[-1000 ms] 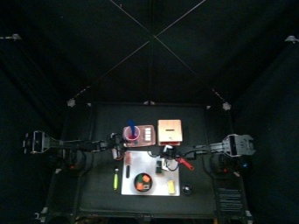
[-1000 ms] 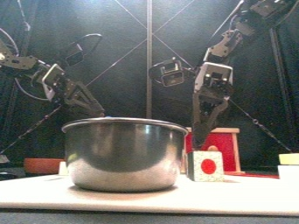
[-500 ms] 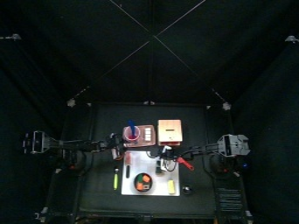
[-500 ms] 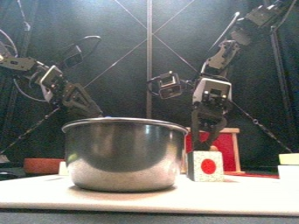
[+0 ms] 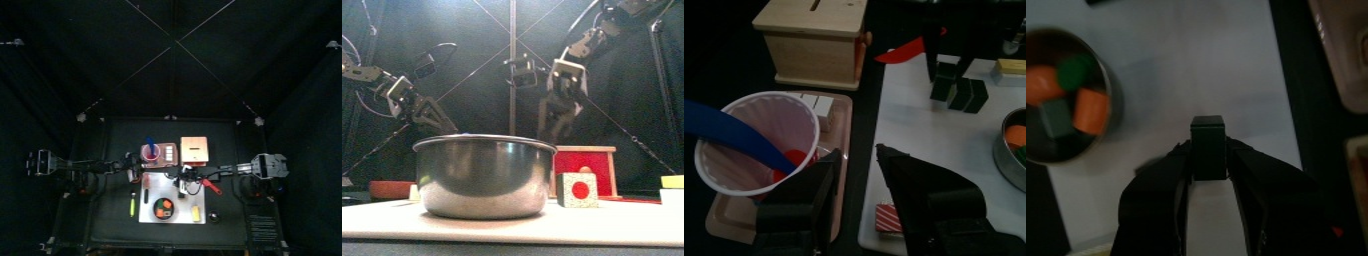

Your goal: Put top two sushi roll pieces into soy sauce

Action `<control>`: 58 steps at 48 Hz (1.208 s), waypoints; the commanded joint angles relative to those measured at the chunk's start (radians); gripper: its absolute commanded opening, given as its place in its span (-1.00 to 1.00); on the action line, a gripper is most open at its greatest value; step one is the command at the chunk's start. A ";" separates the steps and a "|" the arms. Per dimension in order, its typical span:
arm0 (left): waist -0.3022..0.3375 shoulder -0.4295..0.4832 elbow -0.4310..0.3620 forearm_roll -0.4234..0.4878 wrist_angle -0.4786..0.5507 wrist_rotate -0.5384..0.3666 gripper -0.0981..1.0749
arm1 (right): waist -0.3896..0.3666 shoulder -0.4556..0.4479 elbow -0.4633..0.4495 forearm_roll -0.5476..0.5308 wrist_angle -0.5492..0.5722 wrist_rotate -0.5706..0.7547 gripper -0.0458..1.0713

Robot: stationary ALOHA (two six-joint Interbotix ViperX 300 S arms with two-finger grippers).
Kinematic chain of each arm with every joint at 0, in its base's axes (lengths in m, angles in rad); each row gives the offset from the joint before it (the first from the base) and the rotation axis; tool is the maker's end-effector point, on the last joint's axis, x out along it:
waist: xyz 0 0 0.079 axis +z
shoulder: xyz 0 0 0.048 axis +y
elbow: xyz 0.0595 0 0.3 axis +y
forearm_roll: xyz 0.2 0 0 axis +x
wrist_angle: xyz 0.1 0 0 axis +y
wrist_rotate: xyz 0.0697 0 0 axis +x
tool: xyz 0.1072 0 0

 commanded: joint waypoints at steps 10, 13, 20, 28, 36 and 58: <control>-0.003 -0.005 -0.021 0.000 -0.006 -0.002 0.46 | 0.104 0.060 -0.101 0.132 -0.008 0.000 0.20; -0.003 -0.008 -0.020 0.000 -0.005 0.000 0.46 | 0.115 0.081 -0.115 0.153 -0.005 -0.003 0.20; -0.005 -0.011 -0.018 -0.003 -0.005 -0.003 0.46 | 0.121 0.130 -0.132 0.173 0.003 -0.003 0.21; -0.012 -0.012 -0.017 -0.003 -0.006 -0.003 0.46 | 0.117 0.160 -0.150 0.170 0.021 -0.005 0.29; -0.014 -0.012 -0.017 0.000 -0.006 -0.003 0.46 | 0.115 0.166 -0.152 0.175 0.020 -0.005 0.47; -0.014 -0.035 -0.028 0.000 -0.011 -0.003 0.46 | 0.112 0.034 -0.126 0.120 0.020 0.009 0.62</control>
